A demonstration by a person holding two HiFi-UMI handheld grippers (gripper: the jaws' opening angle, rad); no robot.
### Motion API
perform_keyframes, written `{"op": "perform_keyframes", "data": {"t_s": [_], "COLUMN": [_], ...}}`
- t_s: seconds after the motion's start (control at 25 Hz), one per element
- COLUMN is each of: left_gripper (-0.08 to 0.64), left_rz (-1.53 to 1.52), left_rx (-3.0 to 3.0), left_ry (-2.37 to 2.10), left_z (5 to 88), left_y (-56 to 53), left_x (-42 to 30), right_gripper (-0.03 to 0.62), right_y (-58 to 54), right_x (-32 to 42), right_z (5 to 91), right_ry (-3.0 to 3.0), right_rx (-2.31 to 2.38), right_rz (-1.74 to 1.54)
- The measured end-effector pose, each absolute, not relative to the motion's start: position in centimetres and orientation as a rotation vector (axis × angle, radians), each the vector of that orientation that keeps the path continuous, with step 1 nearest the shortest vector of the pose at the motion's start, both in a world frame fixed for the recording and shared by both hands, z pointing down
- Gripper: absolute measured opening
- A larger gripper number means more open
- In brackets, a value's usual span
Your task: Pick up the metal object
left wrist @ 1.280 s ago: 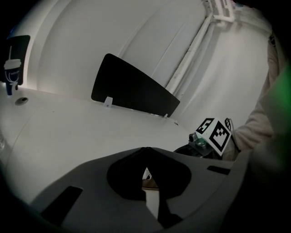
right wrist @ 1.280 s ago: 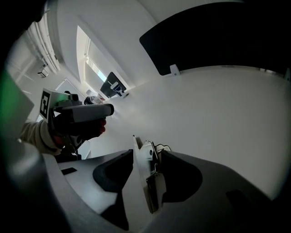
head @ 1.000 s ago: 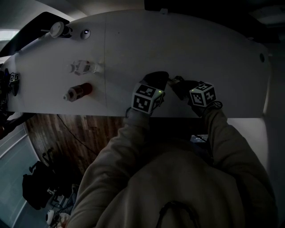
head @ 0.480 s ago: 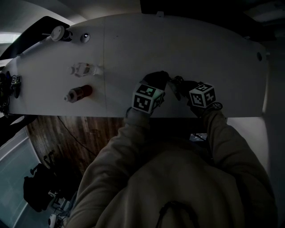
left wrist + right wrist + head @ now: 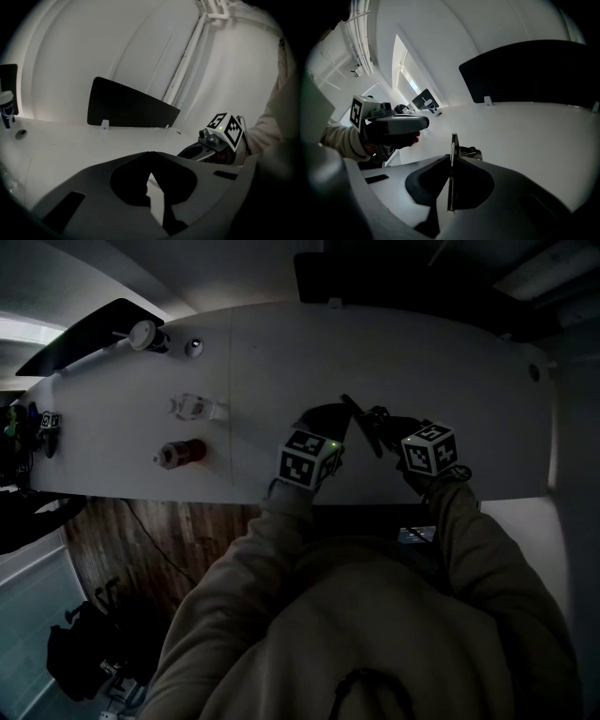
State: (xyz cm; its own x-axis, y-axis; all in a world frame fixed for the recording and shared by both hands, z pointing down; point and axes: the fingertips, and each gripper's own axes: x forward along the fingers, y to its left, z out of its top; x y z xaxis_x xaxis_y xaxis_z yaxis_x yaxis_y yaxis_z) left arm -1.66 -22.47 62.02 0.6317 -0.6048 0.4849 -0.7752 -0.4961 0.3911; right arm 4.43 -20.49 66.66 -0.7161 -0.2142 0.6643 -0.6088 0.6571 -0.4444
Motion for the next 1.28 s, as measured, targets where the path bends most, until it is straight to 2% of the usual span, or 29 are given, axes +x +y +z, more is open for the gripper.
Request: {"op": "perform_keyframes", "data": {"t_s": [0.8, 1.28], "left_gripper": [0.003, 0.003], "left_rz": [0.319, 0.216], "left_rx": [2.434, 2.607], "left_ry": [-1.229, -1.323], "left_z": [50.7, 38.8], "left_y": [-27.7, -32.1], "left_x": [-4.4, -5.6], "right_gripper": [0.034, 0.034], "right_y": [-30.3, -33.7], "right_x": [7.0, 7.3], "right_z": [49.2, 34.9], "right_ry": [-2.535, -2.699], "right_rx": [0.973, 1.124], "right_rz": [0.684, 0.448]}}
